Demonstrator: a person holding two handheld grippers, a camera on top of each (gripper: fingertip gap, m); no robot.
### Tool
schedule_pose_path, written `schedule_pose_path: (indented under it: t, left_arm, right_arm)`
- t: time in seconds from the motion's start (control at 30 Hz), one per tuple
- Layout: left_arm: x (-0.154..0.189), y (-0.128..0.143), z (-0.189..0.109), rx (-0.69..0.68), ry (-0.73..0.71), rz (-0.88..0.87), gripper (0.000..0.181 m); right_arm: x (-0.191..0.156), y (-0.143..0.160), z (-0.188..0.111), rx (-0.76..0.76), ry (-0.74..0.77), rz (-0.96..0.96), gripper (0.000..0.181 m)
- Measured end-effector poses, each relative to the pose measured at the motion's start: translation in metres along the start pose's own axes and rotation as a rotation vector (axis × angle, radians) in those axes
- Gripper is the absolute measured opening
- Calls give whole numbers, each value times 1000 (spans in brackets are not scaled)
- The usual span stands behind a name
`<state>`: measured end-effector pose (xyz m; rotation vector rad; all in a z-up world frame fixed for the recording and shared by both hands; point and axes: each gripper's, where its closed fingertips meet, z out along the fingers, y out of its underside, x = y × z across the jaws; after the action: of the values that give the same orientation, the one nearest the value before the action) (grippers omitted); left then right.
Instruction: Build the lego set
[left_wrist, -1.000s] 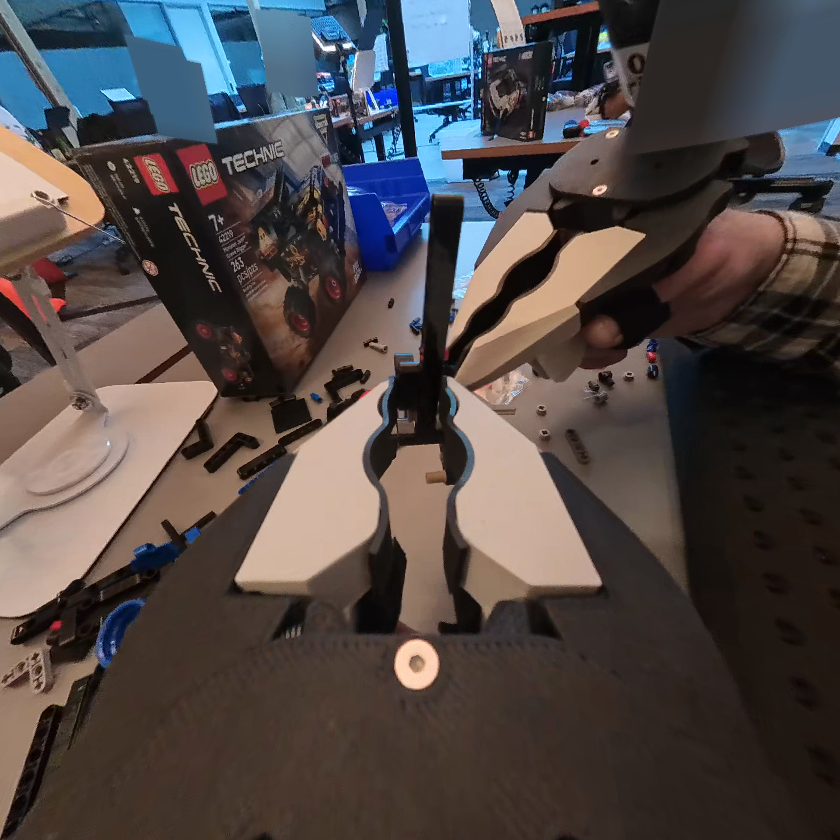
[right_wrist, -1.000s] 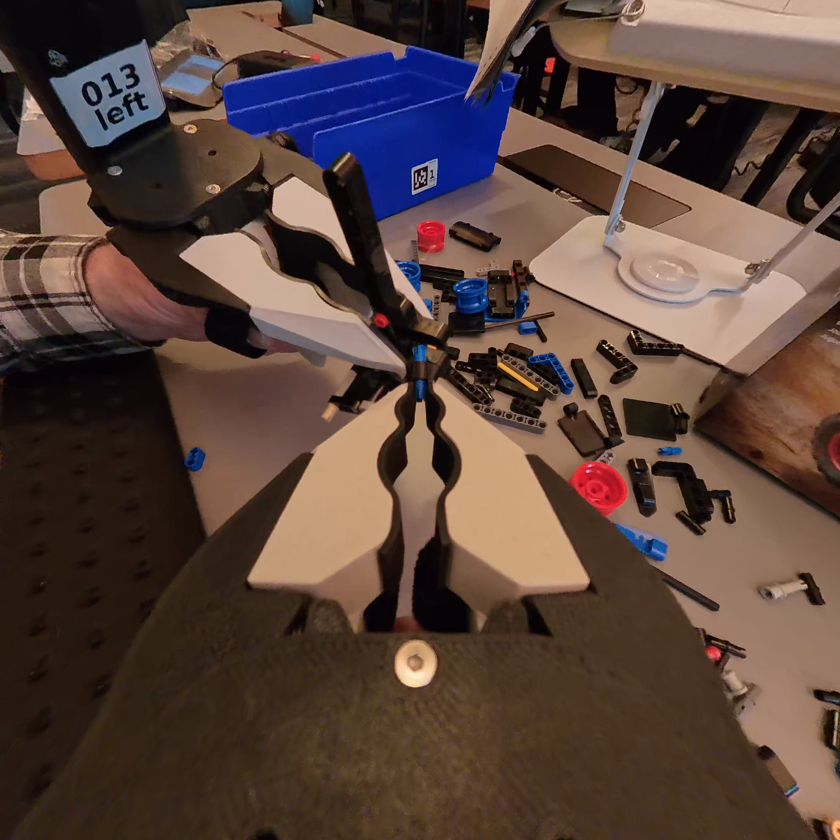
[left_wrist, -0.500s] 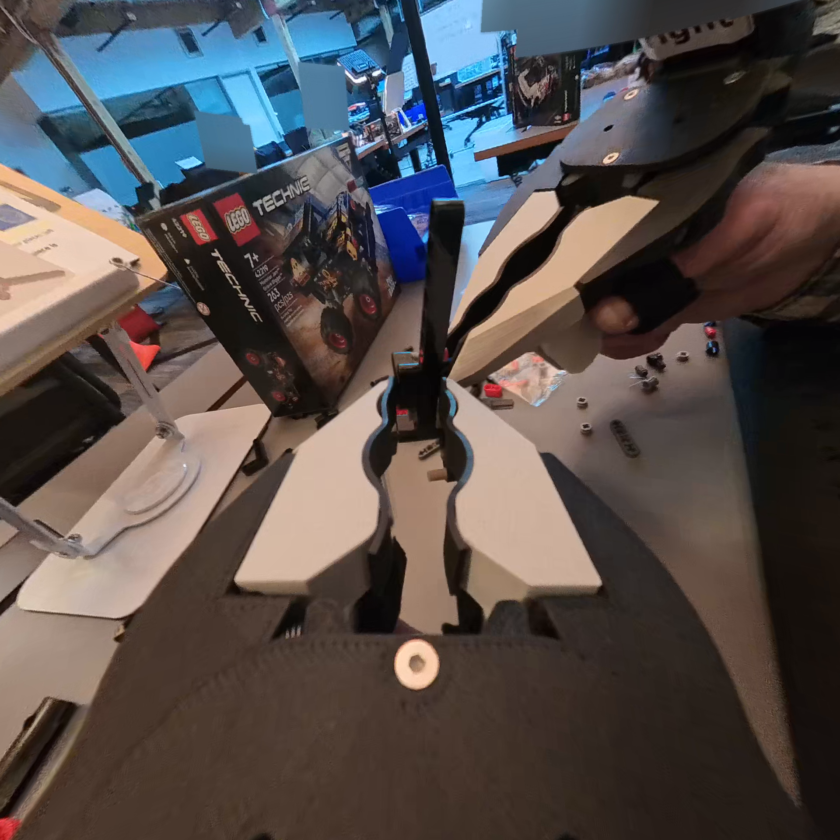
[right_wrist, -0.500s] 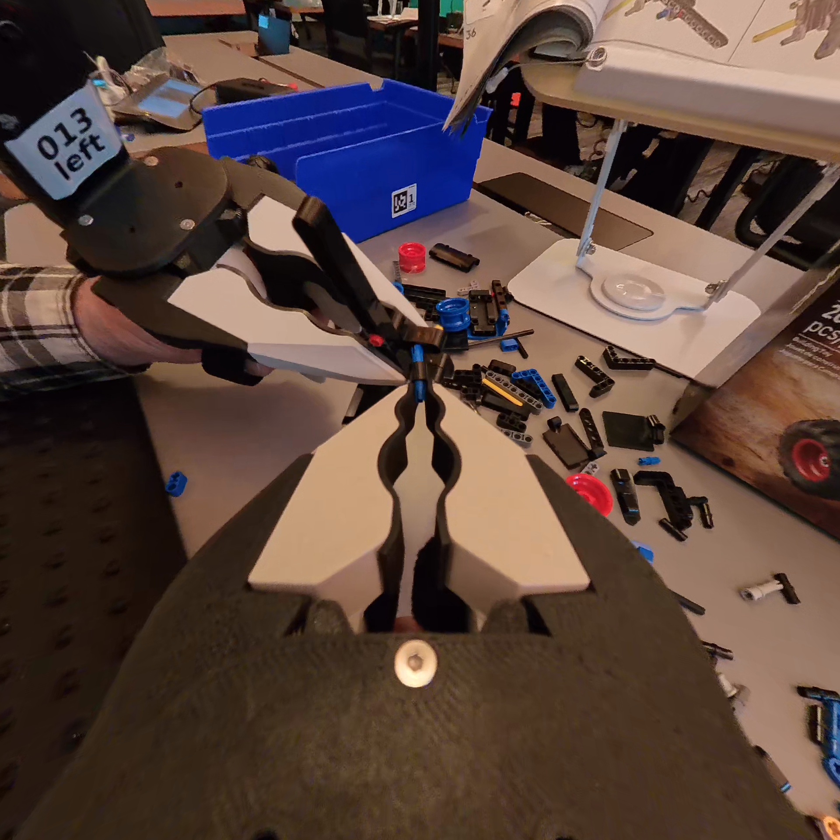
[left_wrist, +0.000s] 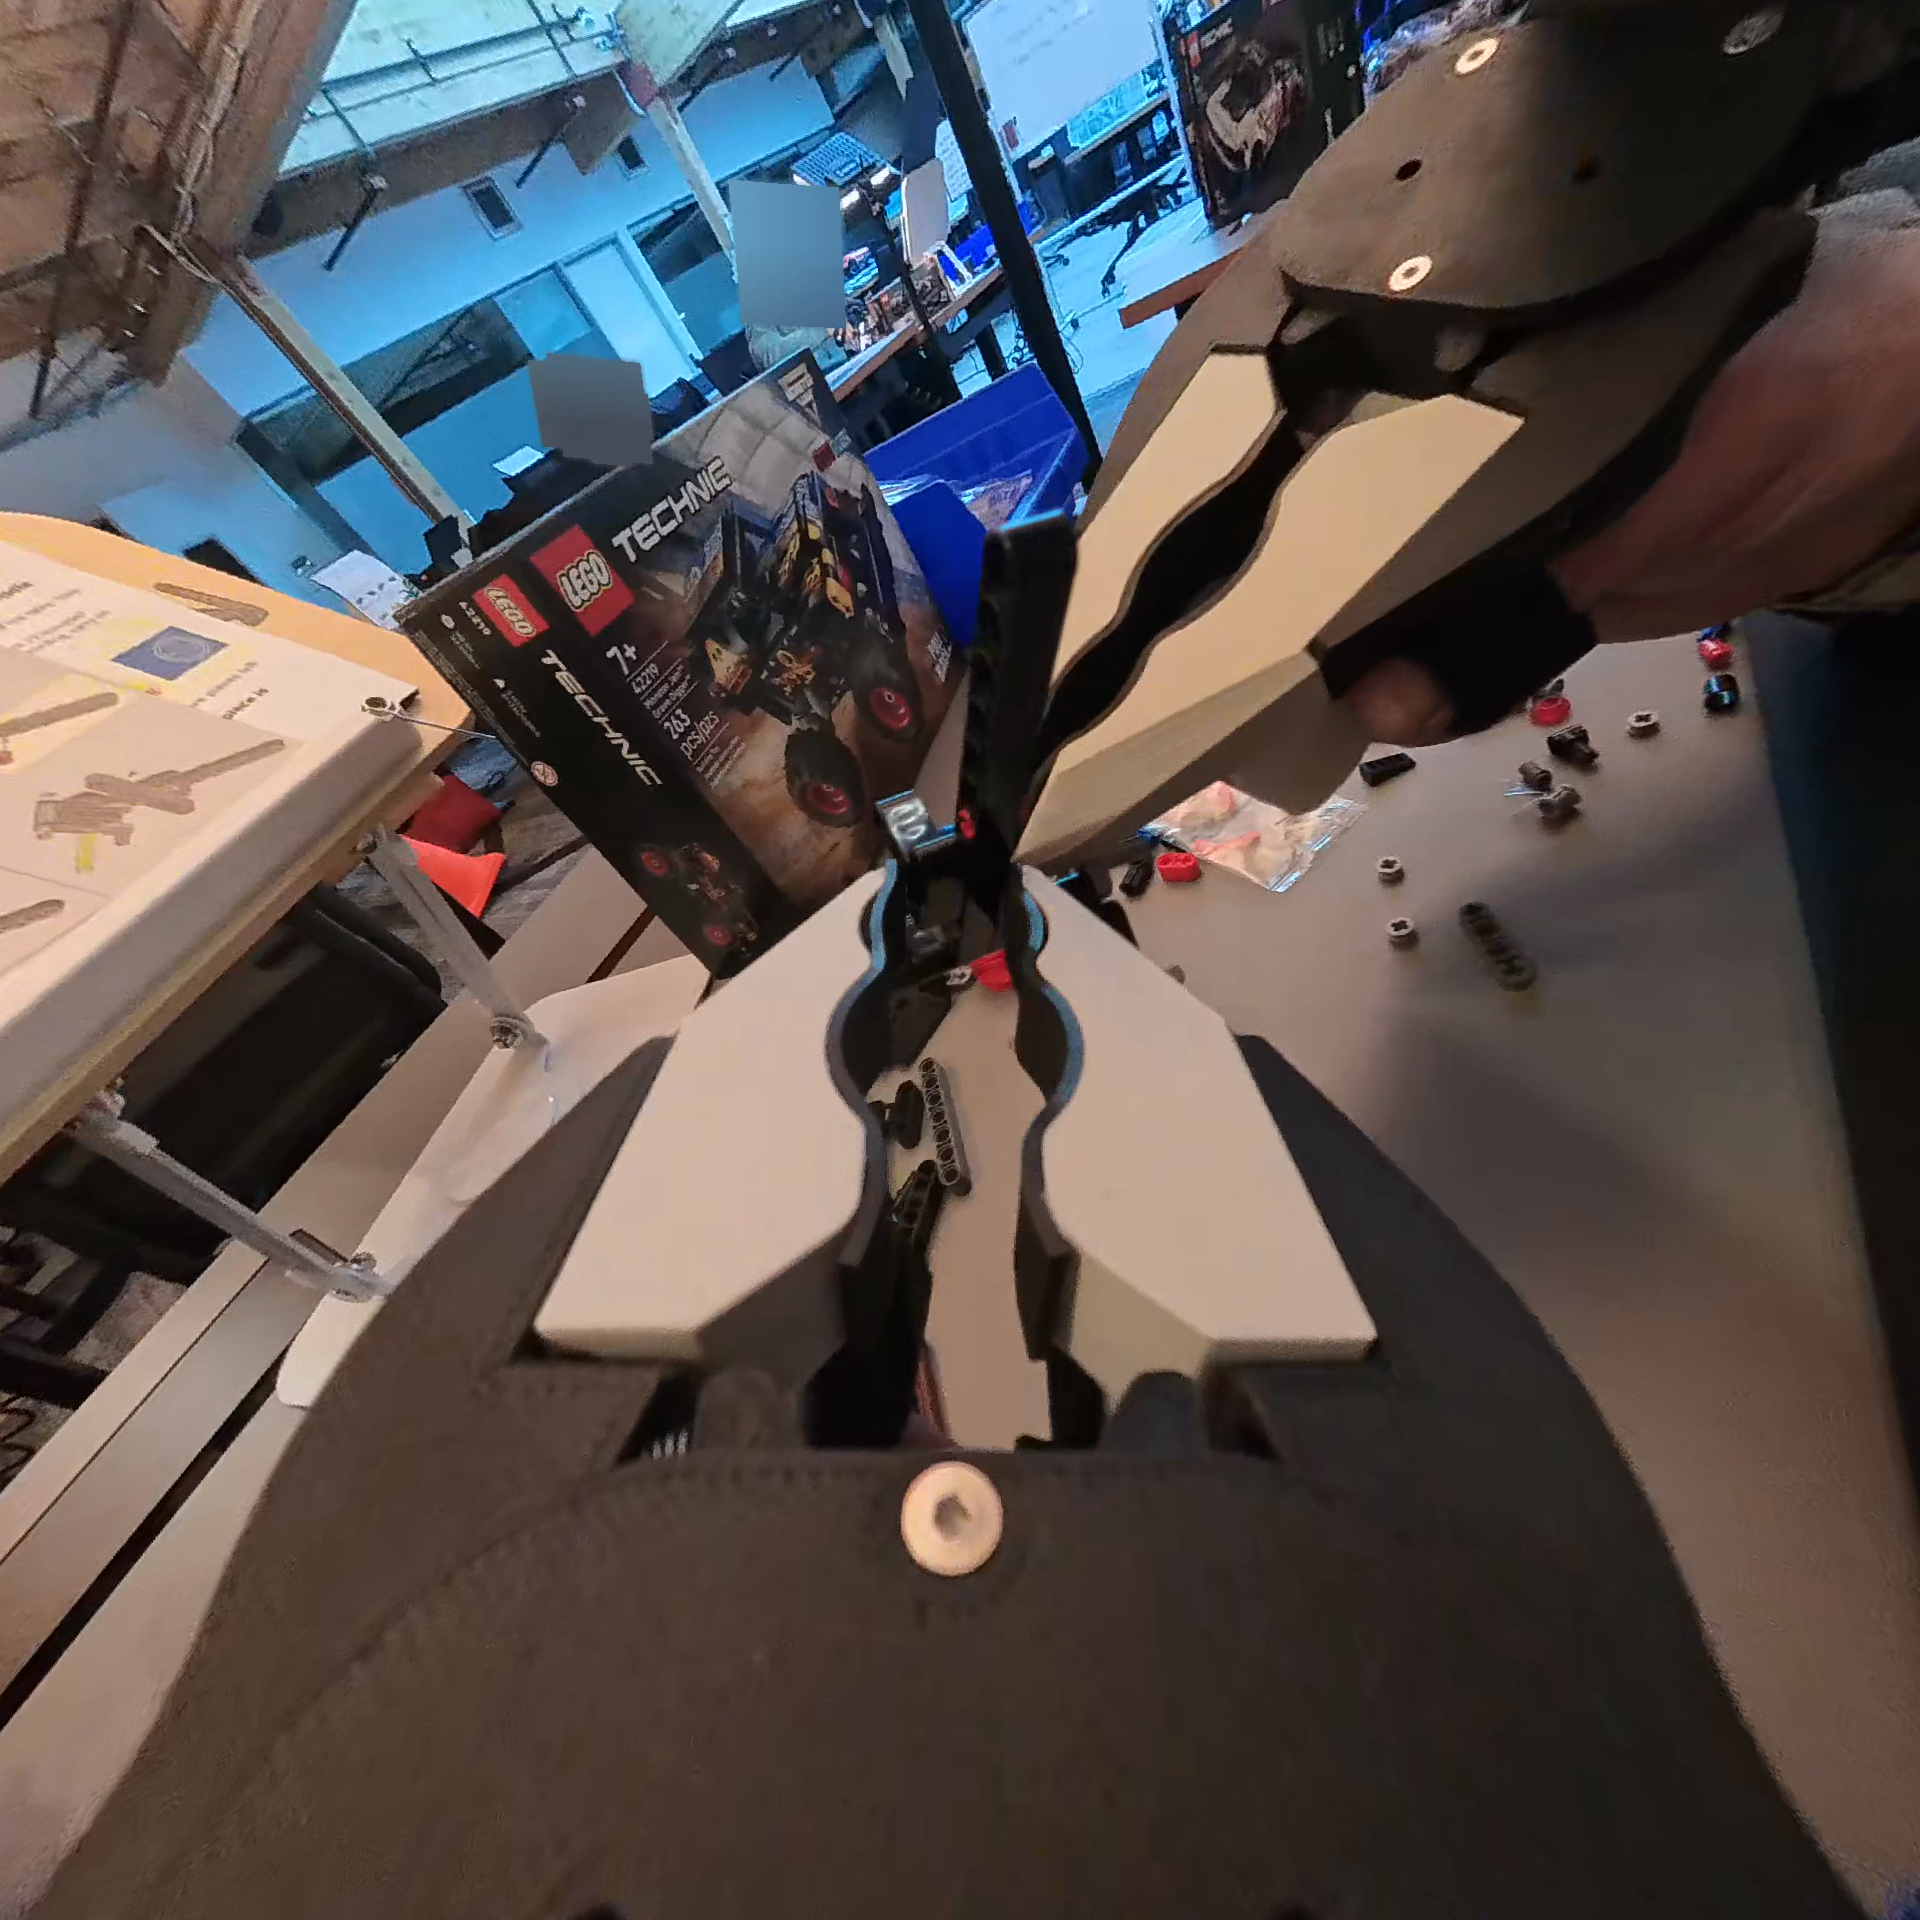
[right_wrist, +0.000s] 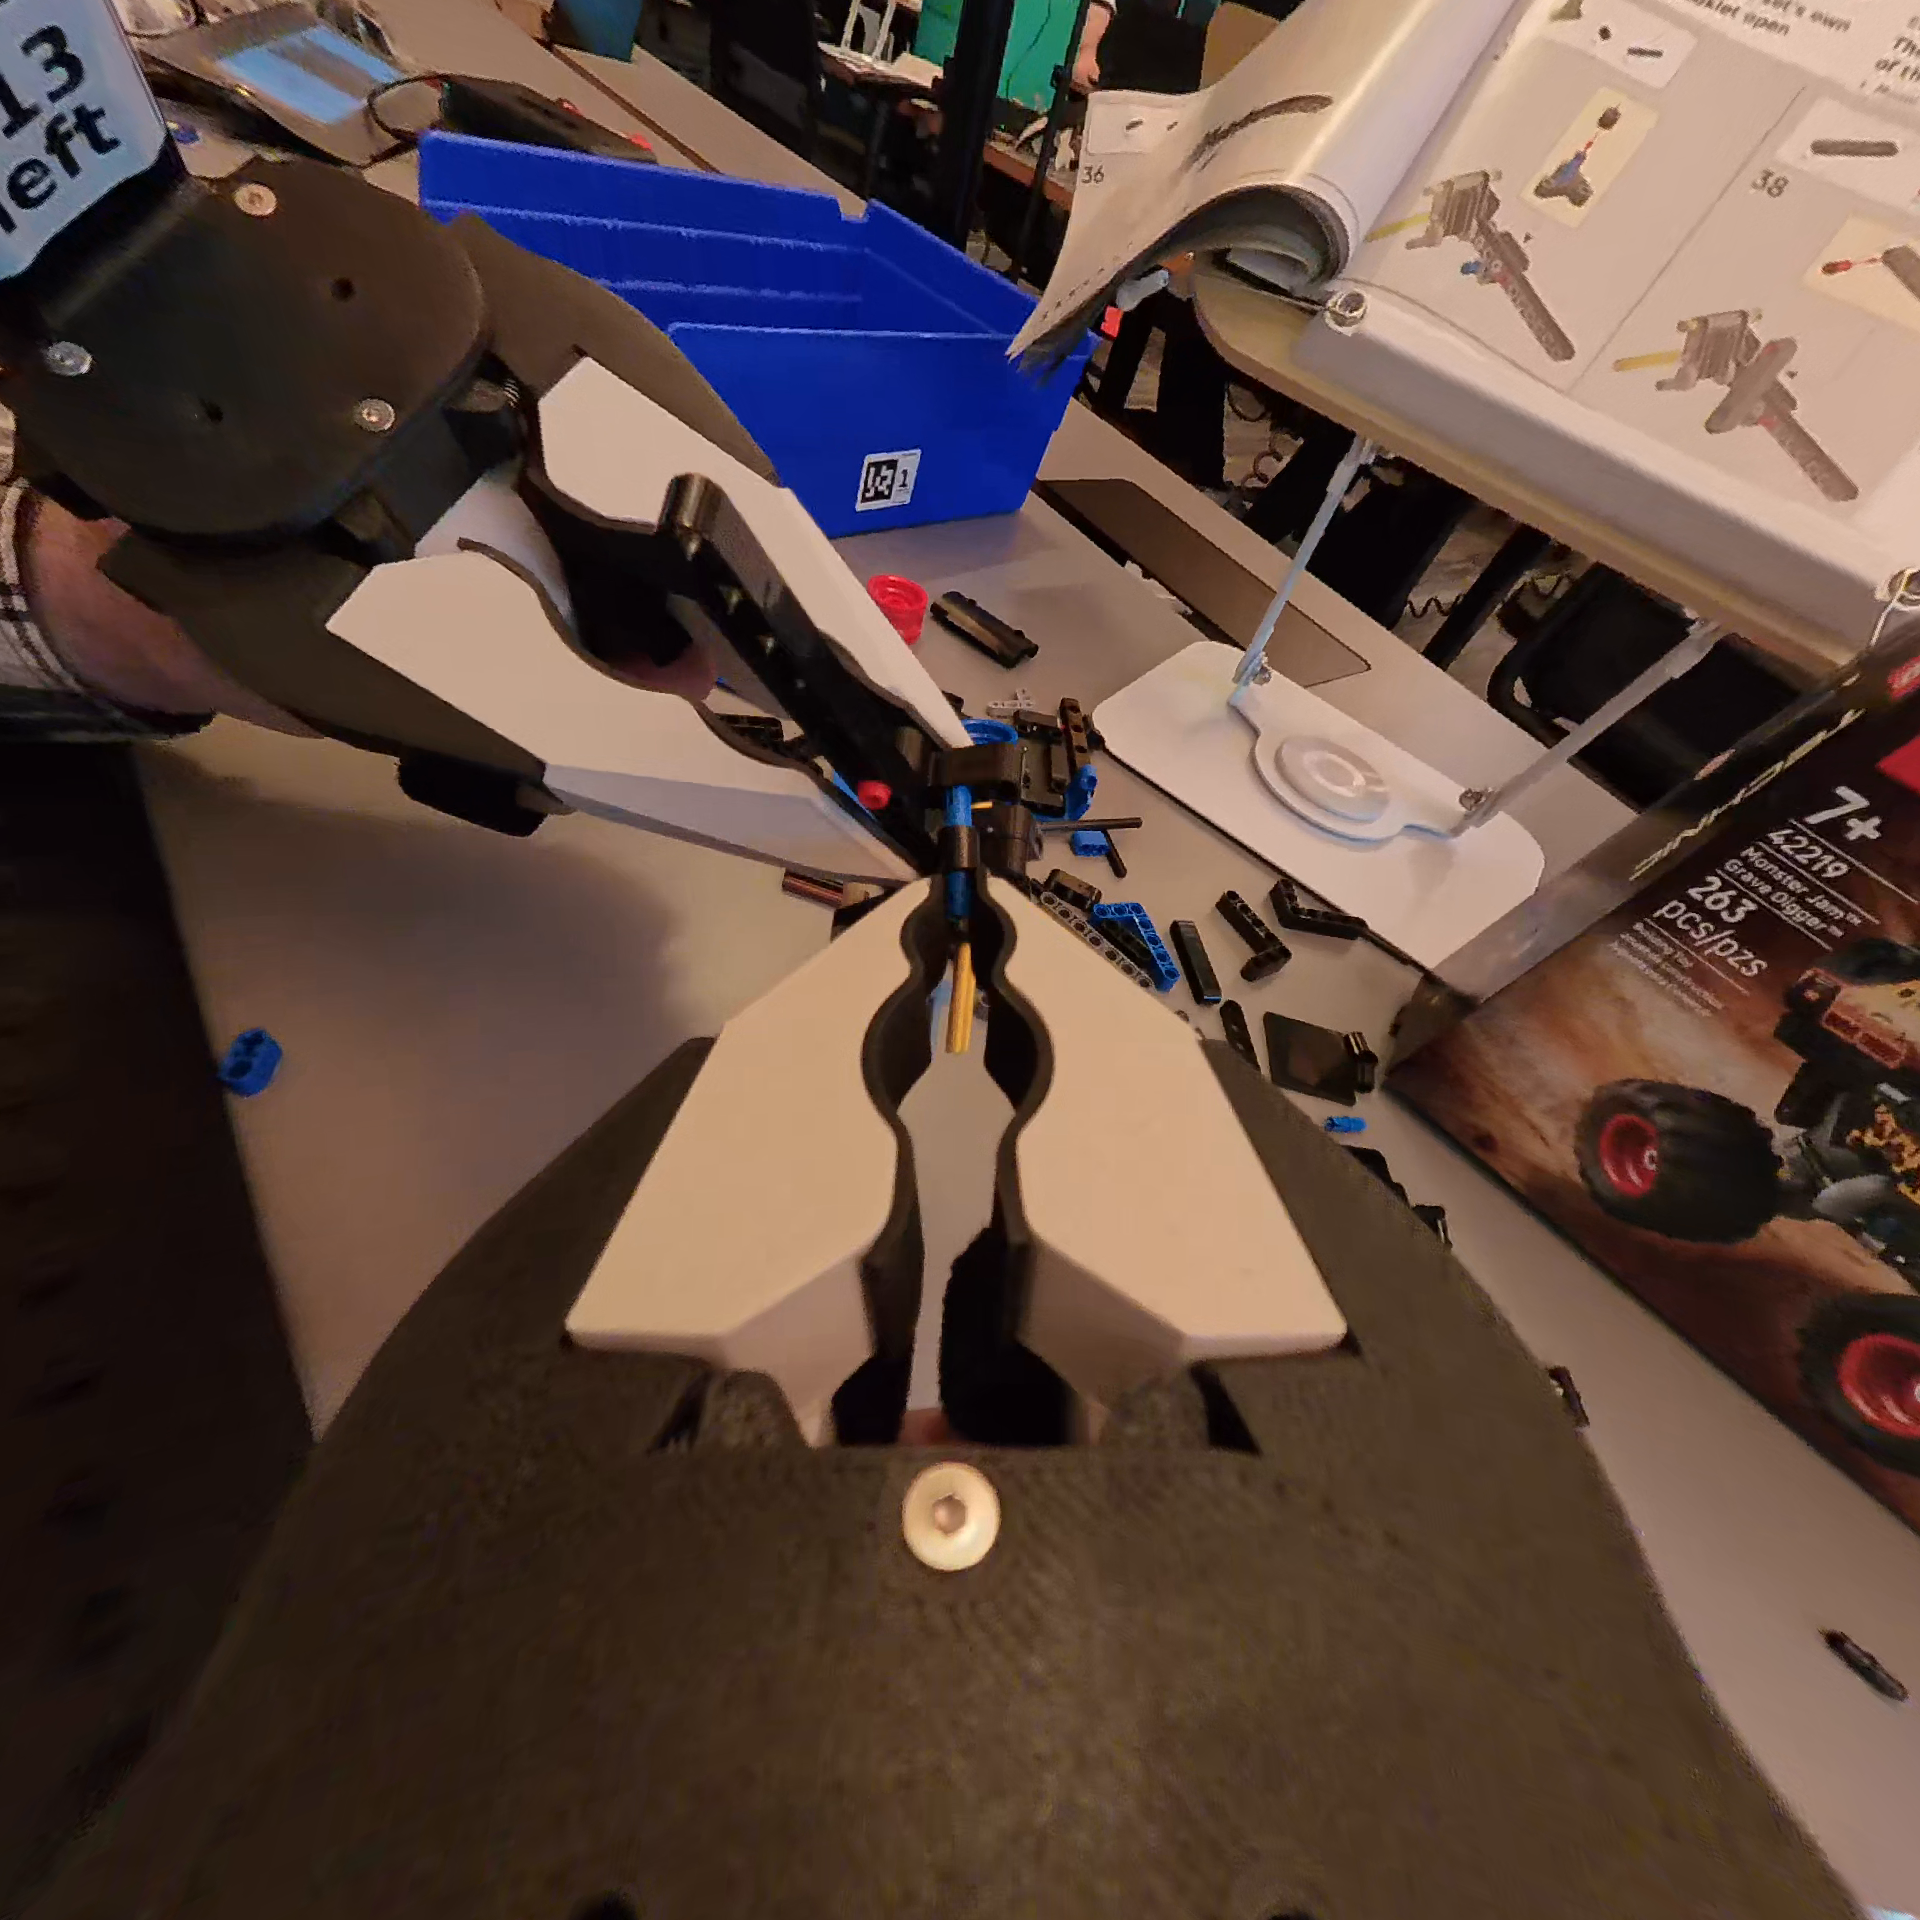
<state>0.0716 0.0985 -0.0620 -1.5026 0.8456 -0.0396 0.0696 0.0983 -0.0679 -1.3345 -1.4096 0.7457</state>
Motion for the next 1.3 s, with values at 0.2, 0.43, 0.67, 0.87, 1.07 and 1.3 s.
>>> schedule_pose_path:
  t: [0.2, 0.43, 0.67, 0.87, 1.07, 1.3]
  left_arm:
    - [-2, -4, -2, -3, -51, 70, 16]
    - [-1, -2, -4, -62, -102, 243, 16]
    - [4, 2, -6, -95, -73, 278, 15]
    - [15, 13, -7, -160, 10, 309, 15]
    - [14, 13, -11, -176, 18, 327, 15]
    - [19, 17, -15, -185, 155, 159, 15]
  right_arm:
    - [-1, -4, -1, 11, 17, -13, 1]
    - [-3, -2, 2, -16, 22, -26, 1]
    - [-8, 2, 4, -39, -20, -80, 1]
    - [-17, 13, 7, -96, -81, -198, 1]
    - [-21, 12, 9, -77, -125, -174, 1]
    - [-24, 13, 9, -55, -176, -138, 11]
